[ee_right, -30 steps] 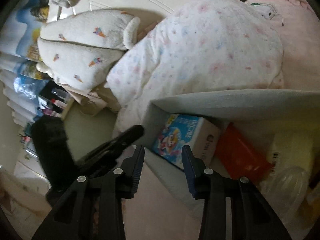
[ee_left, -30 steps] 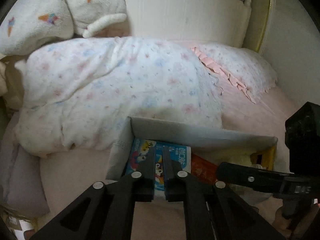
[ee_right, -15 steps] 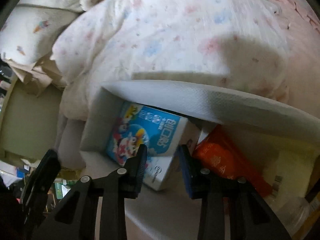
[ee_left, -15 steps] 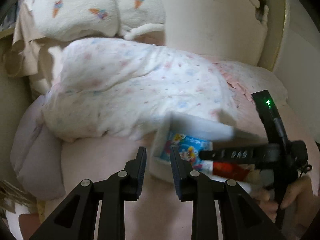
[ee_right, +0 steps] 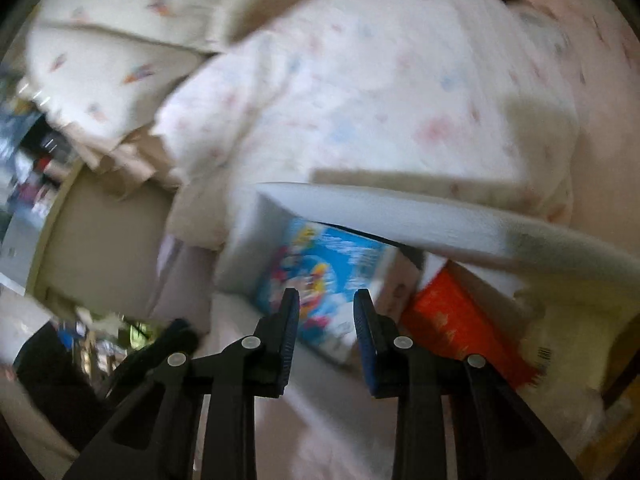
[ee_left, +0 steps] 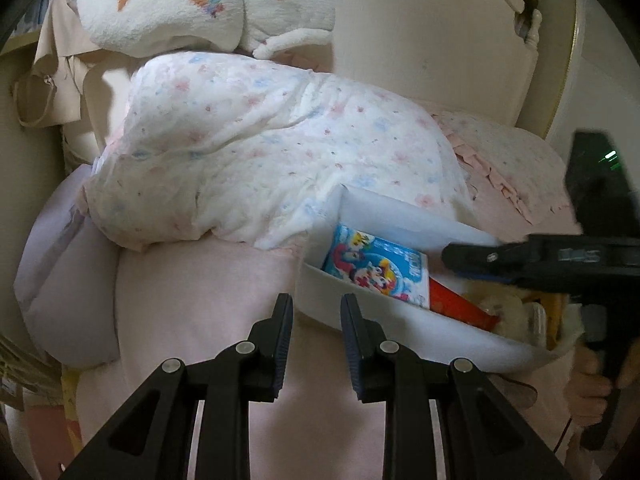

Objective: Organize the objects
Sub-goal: 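Move the right tool down to the plaid cloth beside the basket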

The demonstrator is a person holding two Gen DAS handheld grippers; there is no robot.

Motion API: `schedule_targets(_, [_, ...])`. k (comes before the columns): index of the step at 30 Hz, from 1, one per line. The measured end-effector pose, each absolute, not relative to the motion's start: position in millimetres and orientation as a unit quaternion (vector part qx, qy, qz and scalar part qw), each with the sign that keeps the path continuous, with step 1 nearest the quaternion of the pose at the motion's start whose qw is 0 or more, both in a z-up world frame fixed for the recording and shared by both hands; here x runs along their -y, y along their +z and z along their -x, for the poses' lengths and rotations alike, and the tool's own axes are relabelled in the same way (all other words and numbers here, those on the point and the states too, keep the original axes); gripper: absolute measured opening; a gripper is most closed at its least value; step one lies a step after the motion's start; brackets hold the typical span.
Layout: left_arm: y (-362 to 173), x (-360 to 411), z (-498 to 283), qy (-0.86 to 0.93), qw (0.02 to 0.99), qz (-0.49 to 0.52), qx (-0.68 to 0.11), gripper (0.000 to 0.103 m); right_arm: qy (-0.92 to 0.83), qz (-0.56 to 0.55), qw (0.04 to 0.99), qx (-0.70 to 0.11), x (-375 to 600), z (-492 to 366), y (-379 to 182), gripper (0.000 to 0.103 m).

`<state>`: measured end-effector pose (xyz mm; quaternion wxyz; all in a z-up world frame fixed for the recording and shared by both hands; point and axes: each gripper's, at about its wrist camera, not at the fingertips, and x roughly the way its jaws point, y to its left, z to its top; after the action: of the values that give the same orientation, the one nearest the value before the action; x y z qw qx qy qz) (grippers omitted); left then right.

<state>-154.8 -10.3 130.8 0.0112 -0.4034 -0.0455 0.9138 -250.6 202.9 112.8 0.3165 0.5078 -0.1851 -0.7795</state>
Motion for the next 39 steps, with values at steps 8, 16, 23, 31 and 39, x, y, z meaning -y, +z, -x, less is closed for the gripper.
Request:
schedule_targets(8, [121.9,2.4,124.4,0.904,0.017,0.423,0.051,0.024,-0.818,-0.392,0.413,0.085,-208.5,180.1,156.3,0.048])
schedule_targets(16, [92.9,8.4,98.5,0.891,0.019,0.447,0.080,0.024,-0.855,-0.318,0.407,0.041,-227.9,134.1,127.7,0.048])
schedule_targets(23, [64.0,8.6,75.2,0.879,0.023,0.467,0.096,0.024,-0.863,-0.300,0.406,-0.031,-232.3,93.0,97.1,0.048])
schedule_targets(31, [55.0,5.3,72.9,0.882,0.025,0.461,0.096,0.024,-0.858,-0.378,0.339,-0.082,-244.6,104.6,57.3,0.052])
schedule_targets(39, [32.5,18.0,71.0,0.886,0.007,0.453,0.099,0.024,-0.848,-0.417,0.326,-0.015,-266.5,124.8,29.1,0.052])
